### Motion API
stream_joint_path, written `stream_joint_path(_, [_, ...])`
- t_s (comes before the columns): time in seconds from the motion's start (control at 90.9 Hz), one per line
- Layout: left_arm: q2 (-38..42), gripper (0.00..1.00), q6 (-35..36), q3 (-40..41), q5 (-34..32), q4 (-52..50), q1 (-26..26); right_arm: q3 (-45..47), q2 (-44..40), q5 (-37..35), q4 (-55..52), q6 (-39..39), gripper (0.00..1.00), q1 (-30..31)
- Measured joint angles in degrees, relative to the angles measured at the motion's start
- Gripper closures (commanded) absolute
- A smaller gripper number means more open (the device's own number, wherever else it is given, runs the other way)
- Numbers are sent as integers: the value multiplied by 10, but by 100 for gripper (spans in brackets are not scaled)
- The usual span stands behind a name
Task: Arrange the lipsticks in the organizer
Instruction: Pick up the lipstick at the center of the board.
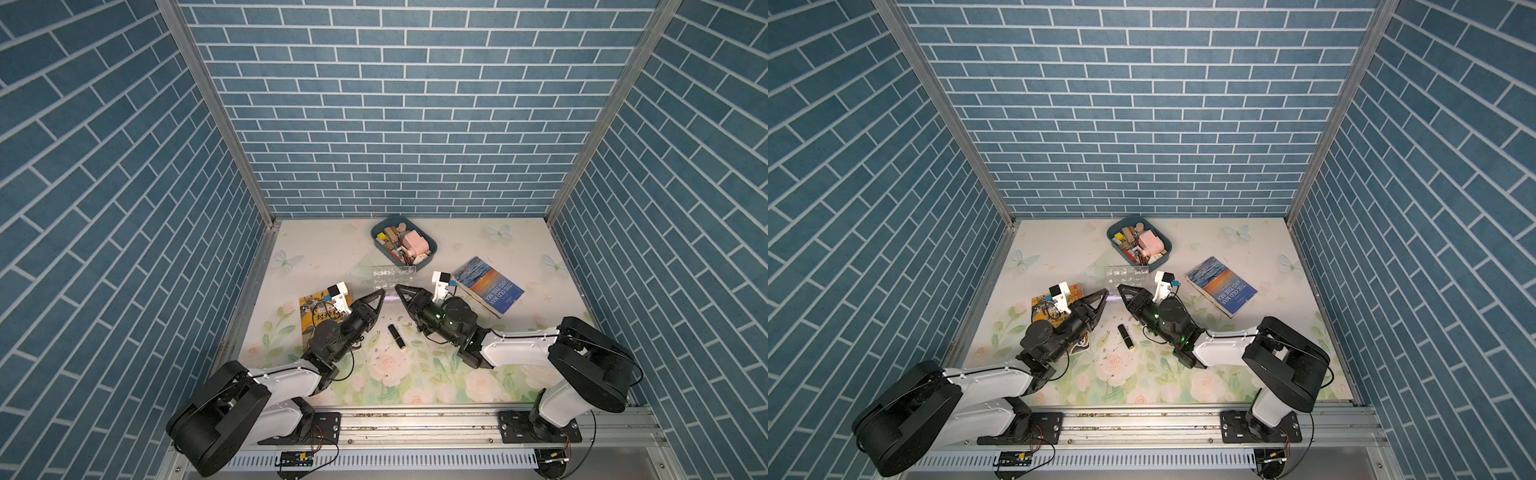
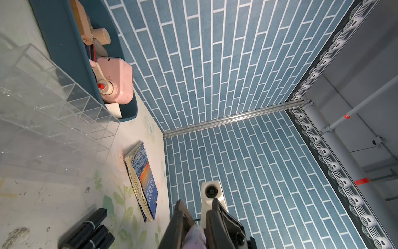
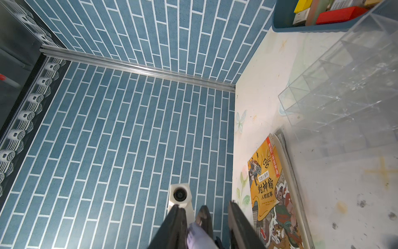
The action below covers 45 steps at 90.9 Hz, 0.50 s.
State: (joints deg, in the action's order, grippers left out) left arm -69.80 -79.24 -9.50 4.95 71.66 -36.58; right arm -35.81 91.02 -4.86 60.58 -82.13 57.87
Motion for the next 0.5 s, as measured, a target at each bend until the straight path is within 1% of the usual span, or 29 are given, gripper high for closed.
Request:
stream_joint_path(0.11, [-1,77,-1,0,-3,6,-1,-6,0,-7,-11,-6,77,0])
stream_joint_path(0.187, [-5,70,-2,0,-6,6,-2,-13,1,-13,-23,-8,82,0])
stream_joint_path(0.374, [-1,35,-9,0,-3,0,-1,-39,3,-18,-66,-10,89,-4])
stream_joint_path(0.385, [3,34,-2,1,-1,-5,1,-40,4,-17,-68,-10,89,-5])
stream_joint_path(0.407, [9,30,-9,1,3,-14,5,-42,5,-15,-75,-9,90,-7])
stream_joint_path(0.451, [31,26,-2,2,9,-47,20,-47,7,-10,-89,-4,91,-13])
stream_joint_path(0.495, [67,24,11,-2,15,-113,42,-53,11,-1,-106,7,92,-24])
